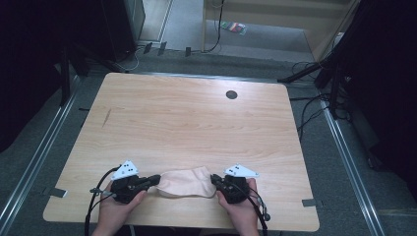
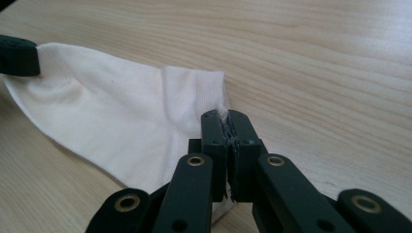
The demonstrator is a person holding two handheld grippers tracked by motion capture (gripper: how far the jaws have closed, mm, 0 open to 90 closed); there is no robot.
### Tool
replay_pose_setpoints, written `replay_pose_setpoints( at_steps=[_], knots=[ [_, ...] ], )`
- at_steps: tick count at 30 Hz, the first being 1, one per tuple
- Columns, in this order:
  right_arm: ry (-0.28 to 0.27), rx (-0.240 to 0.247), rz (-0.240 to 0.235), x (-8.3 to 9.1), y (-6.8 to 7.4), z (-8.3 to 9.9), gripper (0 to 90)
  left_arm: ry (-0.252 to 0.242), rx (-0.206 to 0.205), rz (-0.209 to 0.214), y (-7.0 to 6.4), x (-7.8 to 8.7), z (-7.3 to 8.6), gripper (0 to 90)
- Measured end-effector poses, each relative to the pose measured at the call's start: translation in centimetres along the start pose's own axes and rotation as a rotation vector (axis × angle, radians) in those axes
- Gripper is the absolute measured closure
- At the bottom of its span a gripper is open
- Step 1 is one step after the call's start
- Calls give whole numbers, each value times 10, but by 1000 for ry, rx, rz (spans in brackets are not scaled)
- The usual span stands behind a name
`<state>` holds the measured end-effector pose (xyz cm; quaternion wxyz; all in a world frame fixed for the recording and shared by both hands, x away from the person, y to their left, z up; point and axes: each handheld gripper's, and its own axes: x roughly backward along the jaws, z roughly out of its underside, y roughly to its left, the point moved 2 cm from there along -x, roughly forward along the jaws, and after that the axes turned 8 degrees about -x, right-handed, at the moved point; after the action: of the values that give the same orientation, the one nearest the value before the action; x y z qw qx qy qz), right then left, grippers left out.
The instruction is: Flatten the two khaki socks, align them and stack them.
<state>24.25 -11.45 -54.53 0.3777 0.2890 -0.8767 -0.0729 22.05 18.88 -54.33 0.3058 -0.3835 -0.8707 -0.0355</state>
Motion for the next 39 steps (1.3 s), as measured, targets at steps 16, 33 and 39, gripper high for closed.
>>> replay_pose_setpoints(
  at_steps=[16,33,39],
  knots=[
    [25,13,23,-5,-2,4,879,61,-30,-30,1,-4,4,900],
    [-110,-14,-3,6,15,-4,757,-80,45,-25,12,8,-1,754],
    [-7,31,-182,-25,67,1,900,-44,7,1,2,0,-13,900]
  ],
)
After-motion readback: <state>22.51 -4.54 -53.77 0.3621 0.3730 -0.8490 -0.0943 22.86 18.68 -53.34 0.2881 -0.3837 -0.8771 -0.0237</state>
